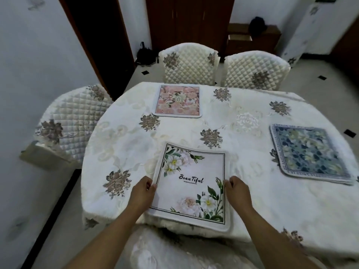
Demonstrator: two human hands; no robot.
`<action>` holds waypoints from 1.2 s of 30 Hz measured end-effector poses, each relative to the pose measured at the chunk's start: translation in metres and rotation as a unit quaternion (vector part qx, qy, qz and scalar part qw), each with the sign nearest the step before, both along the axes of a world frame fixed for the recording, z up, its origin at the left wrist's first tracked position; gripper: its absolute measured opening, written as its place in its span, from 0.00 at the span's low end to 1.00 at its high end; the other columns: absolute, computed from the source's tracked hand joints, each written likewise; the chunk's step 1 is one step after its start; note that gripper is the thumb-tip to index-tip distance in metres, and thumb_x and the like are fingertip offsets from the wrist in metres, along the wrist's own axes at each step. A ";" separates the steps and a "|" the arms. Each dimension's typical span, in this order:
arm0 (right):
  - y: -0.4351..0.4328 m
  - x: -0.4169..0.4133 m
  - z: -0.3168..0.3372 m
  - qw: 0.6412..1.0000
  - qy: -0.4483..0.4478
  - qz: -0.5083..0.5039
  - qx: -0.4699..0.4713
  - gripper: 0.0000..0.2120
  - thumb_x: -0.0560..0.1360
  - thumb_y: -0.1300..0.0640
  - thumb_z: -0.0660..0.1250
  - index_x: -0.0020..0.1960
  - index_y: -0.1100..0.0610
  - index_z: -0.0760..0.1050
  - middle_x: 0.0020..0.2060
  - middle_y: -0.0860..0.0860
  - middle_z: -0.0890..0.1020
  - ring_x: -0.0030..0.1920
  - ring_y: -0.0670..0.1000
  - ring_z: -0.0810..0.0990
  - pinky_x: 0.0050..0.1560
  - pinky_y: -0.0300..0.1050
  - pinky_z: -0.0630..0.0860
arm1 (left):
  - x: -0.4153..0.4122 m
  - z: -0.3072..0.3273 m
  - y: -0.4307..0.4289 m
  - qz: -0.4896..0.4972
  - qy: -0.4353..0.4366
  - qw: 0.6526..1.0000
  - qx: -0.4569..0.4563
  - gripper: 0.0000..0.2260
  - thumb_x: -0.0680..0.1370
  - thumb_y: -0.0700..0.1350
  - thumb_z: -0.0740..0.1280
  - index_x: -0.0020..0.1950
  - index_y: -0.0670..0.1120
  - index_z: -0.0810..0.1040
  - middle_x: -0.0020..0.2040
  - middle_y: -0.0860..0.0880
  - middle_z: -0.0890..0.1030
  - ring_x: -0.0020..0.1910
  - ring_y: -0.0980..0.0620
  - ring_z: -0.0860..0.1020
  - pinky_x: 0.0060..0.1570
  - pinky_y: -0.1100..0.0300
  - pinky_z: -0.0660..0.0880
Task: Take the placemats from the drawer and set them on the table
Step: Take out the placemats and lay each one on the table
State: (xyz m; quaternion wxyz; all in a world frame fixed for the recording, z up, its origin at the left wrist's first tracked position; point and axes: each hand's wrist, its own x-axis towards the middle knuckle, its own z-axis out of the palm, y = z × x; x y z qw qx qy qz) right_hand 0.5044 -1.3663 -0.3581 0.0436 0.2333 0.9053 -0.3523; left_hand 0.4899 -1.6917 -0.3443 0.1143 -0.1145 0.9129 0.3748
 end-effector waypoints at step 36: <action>-0.124 0.033 -0.106 0.921 0.037 0.330 0.204 0.29 0.80 0.46 0.53 0.77 0.59 0.58 0.77 0.56 0.60 0.78 0.55 0.53 0.76 0.57 0.53 | 0.022 -0.119 0.038 -0.282 0.052 0.920 -0.268 0.28 0.82 0.56 0.48 0.79 0.46 0.50 0.79 0.40 0.52 0.78 0.41 0.48 0.73 0.43 0.47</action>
